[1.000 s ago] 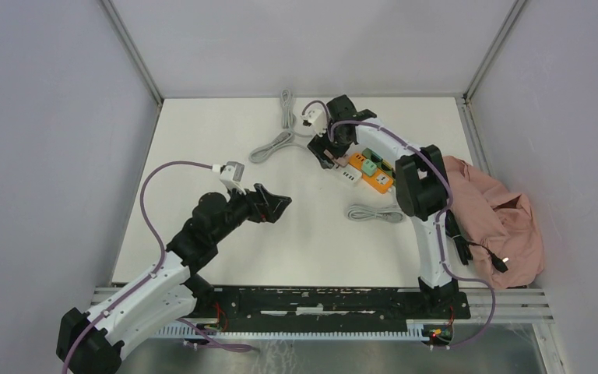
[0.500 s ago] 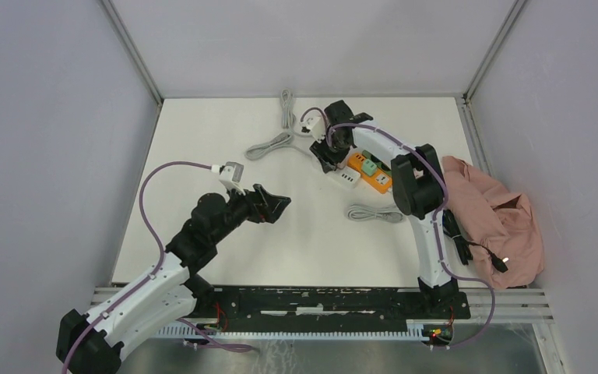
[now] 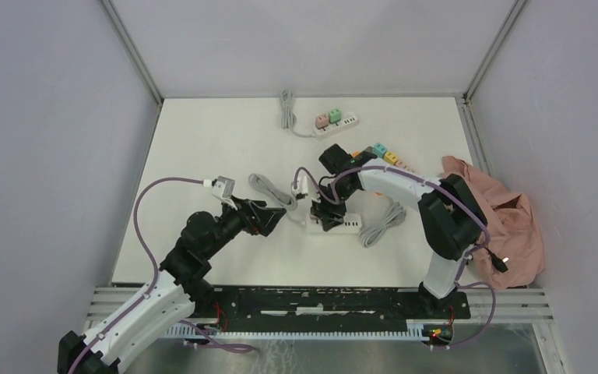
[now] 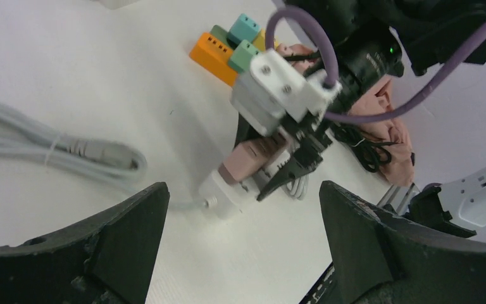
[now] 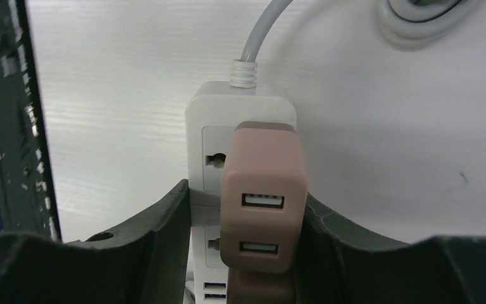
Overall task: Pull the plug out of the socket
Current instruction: Move the socket to the center of the board.
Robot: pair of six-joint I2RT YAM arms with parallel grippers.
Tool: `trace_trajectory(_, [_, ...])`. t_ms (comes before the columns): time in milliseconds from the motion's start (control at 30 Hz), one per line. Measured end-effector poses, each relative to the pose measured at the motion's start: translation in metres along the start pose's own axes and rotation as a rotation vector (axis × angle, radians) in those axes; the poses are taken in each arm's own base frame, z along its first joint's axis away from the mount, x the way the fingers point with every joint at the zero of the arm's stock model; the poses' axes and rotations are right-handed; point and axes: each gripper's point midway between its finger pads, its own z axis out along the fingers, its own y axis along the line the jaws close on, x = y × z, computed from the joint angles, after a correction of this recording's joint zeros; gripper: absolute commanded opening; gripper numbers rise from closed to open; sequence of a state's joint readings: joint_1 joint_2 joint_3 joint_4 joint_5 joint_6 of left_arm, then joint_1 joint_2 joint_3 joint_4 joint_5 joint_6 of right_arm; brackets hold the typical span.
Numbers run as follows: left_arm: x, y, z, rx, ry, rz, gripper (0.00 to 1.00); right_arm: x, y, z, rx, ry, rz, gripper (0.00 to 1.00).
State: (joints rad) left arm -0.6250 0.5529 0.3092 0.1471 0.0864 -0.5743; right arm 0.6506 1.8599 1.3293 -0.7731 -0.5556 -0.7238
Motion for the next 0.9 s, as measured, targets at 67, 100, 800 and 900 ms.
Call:
trace_trajectory(67, [-0.001, -0.005, -0.005, 0.037, -0.027, 0.004, 0.95, 0.004, 0.024, 0.000, -0.038, -0.005, -0.077, 0.39])
trace_trajectory(100, [-0.005, -0.008, -0.008, 0.058, -0.047, 0.007, 0.95, 0.007, 0.035, 0.001, -0.050, -0.003, -0.114, 0.42])
trace_trajectory(800, [0.008, -0.033, -0.017, 0.284, -0.117, -0.013, 0.95, 0.005, 0.081, -0.040, 0.000, -0.101, -0.287, 1.00])
trace_trajectory(900, [0.015, -0.033, -0.014, 0.303, -0.099, -0.033, 0.96, 0.002, 0.085, -0.074, 0.009, -0.202, -0.240, 1.00])
